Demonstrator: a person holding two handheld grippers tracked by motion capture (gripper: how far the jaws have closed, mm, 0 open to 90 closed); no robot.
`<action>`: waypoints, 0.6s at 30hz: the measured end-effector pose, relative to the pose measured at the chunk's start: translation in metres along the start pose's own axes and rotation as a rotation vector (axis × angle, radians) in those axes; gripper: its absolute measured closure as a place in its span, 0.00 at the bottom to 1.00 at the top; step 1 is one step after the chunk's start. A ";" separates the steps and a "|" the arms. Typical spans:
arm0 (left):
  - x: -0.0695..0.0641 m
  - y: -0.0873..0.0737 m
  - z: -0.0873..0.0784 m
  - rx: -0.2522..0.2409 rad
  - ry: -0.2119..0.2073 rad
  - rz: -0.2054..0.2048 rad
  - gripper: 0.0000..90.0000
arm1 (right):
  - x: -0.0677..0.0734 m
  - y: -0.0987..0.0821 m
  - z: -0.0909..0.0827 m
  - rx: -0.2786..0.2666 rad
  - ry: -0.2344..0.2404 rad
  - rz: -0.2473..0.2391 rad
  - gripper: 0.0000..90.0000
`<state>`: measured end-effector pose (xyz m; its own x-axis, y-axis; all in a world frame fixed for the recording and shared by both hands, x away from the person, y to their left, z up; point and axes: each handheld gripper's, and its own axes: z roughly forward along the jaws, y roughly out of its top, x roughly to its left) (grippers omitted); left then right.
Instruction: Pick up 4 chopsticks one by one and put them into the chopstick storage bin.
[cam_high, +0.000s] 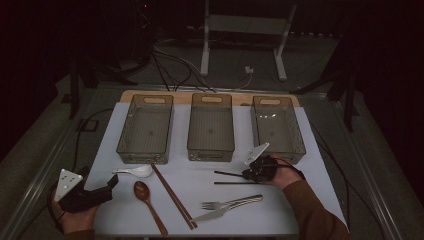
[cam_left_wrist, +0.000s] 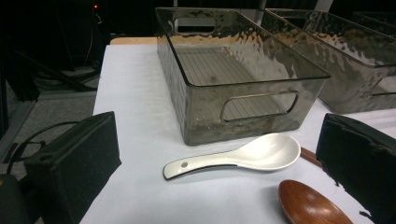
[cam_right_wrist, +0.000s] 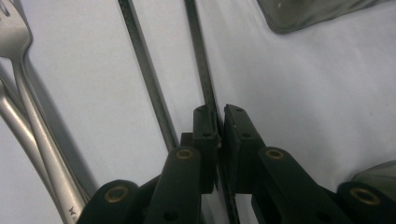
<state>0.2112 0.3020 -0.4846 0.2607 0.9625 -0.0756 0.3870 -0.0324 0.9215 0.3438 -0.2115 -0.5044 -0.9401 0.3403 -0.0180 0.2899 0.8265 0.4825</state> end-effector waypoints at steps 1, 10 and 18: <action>0.000 0.000 0.000 0.000 -0.001 0.001 0.01 | 0.000 0.000 0.000 0.004 -0.004 -0.001 0.93; -0.001 0.000 0.000 0.000 -0.001 0.001 0.01 | 0.006 0.003 -0.002 0.039 -0.029 0.038 0.95; -0.001 0.000 0.000 0.002 -0.002 0.002 0.01 | 0.006 0.002 -0.003 0.046 -0.024 0.046 0.94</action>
<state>0.2113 0.3011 -0.4845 0.2636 0.9618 -0.0742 0.3879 -0.0353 0.9210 0.3384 -0.2092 -0.5014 -0.9212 0.3887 -0.0178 0.3413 0.8292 0.4427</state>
